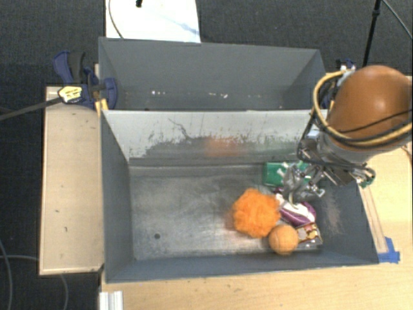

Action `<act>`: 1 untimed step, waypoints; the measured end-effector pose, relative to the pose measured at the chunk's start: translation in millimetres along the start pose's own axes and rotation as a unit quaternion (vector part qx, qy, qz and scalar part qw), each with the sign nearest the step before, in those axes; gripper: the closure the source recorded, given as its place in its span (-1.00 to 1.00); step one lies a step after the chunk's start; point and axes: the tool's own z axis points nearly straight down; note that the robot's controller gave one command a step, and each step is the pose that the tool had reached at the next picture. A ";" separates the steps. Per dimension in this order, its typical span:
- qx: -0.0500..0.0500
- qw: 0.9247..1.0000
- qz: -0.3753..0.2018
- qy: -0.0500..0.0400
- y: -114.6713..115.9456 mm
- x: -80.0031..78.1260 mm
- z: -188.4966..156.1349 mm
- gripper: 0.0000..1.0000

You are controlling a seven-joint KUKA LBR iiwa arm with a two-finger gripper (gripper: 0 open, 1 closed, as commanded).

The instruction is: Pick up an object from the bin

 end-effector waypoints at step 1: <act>-0.002 1.000 0.029 -0.002 -0.6 -15.1 -11.1 1.00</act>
Offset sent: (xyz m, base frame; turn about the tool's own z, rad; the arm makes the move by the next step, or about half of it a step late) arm 0.0527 -0.0178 0.0145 -0.0805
